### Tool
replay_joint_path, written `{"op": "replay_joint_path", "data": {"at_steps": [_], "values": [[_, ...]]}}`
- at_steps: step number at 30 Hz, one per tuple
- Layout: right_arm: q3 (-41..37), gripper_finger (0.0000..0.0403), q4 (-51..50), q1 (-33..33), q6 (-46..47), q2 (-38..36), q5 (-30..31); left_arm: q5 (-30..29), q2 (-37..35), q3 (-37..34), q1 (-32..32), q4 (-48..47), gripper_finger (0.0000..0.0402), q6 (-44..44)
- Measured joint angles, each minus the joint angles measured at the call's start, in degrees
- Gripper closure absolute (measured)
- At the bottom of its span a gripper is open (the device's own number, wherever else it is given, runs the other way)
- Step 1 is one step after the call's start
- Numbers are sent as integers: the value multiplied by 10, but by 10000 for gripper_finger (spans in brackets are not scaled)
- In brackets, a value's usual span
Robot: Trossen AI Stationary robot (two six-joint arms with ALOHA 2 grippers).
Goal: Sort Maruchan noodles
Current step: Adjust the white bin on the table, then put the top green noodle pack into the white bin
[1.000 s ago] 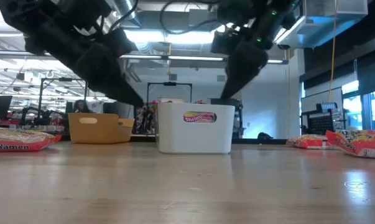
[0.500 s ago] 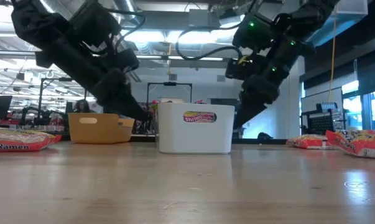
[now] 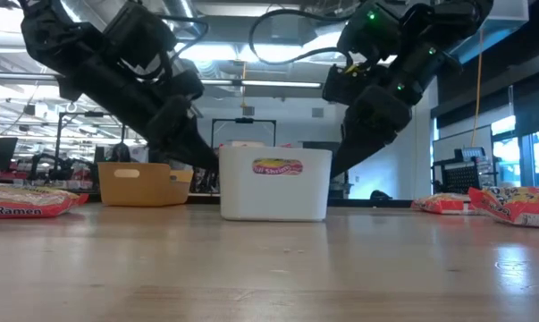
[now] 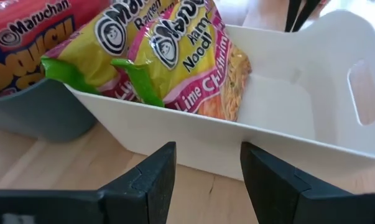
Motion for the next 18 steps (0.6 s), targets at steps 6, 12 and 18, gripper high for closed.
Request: {"op": "replay_joint_path", "data": {"at_steps": [6, 12, 18], "values": [[2, 402, -7, 3, 4, -3, 0, 37, -18, 0, -4, -37, 227, -1], [40, 402, -82, 22, -9, -49, 40, 51, -111, 56, -41, -214, 227, -5], [42, 402, -56, 60, -21, -77, 71, 66, -138, 168, -143, -408, 227, 5]]}}
